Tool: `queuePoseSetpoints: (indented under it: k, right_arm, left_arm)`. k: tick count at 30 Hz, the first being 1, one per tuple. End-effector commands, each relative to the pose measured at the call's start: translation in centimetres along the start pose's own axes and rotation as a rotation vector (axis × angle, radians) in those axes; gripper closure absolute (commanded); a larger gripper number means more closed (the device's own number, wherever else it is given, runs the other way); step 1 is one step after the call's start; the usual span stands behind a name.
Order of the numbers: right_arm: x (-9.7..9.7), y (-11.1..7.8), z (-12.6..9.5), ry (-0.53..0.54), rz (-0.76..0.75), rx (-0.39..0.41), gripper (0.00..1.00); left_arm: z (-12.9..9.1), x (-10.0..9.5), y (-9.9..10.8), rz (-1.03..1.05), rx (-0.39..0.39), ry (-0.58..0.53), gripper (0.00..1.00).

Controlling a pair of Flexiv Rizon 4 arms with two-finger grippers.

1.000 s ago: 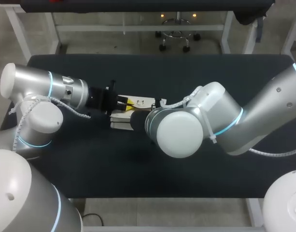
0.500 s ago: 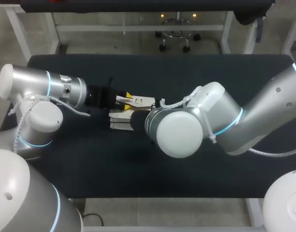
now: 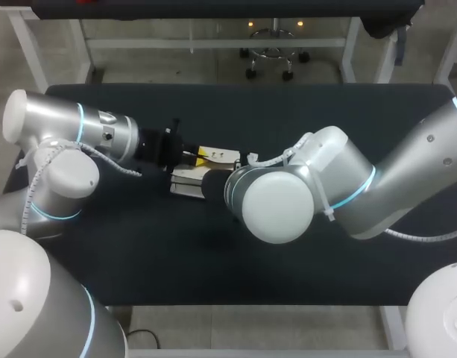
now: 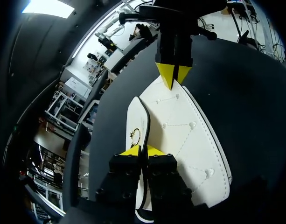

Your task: Pick up the bag, open it, inspect its contents, close it, and place it on the opposite side

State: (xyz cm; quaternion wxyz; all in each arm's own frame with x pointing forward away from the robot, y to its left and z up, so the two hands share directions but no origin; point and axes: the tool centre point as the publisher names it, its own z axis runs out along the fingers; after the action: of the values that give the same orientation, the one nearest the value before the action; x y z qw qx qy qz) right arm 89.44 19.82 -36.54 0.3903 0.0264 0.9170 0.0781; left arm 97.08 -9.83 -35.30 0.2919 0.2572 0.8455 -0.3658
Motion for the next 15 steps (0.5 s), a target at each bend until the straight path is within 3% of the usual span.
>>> queuePoseSetpoints:
  k: [1, 7, 15]
  right_arm:
    - [0.1, 0.1, 0.1, -0.002, 0.000, -0.002, 1.00]
    - [0.1, 0.1, 0.1, -0.002, 0.000, -0.002, 1.00]
    - [0.1, 0.1, 0.1, -0.002, 0.000, -0.002, 1.00]
  left_arm:
    - [-0.2, 0.3, 0.7, -0.005, -0.008, 0.005, 1.00]
    - [0.0, 0.3, 1.6, -0.032, -0.025, 0.014, 1.00]
    - [0.9, -0.1, 0.7, -0.030, 0.012, 0.008, 1.00]
